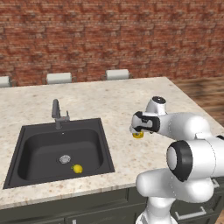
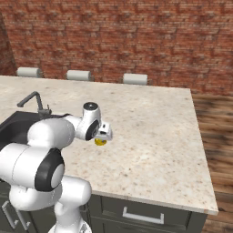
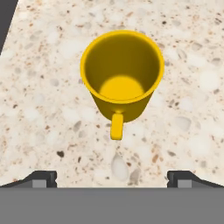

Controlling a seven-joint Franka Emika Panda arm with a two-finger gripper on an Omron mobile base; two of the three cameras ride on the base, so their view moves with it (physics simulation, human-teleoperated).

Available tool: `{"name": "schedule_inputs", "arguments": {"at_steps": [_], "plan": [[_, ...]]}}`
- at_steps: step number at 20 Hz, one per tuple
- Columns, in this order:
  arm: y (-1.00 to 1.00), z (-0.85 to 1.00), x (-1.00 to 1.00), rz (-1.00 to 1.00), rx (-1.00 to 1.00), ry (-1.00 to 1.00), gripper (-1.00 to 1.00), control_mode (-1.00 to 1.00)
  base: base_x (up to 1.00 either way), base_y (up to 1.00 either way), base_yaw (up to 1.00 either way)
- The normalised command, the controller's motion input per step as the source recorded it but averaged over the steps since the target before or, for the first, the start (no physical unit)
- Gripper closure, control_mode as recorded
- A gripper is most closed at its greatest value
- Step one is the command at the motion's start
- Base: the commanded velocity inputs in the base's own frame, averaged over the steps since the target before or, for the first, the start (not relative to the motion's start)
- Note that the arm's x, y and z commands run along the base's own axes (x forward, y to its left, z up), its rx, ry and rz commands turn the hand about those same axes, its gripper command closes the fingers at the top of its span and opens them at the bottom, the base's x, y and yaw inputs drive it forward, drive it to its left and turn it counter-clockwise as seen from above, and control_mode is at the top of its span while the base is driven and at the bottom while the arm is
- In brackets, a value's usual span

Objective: Clear the mugs and bowl far away from the sink.

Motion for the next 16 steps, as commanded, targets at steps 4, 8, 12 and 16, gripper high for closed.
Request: {"name": "schedule_inputs", "arguments": {"at_steps": [4, 8, 12, 16], "plan": [[0.00, -0.25, 0.42, 0.04, 0.00, 0.01, -1.00, -1.00, 0.00, 0.00, 0.00], [0.00, -0.21, 0.41, 0.04, 0.00, 0.02, -1.00, -1.00, 0.00, 0.00, 0.00], [0.00, -0.19, 0.35, 0.03, 0.00, 0.01, -1.00, -1.00, 0.00, 0.00, 0.00], [0.00, -0.17, 0.18, 0.01, 0.00, 0.00, -1.00, -1.00, 0.00, 0.00, 0.00]]}}
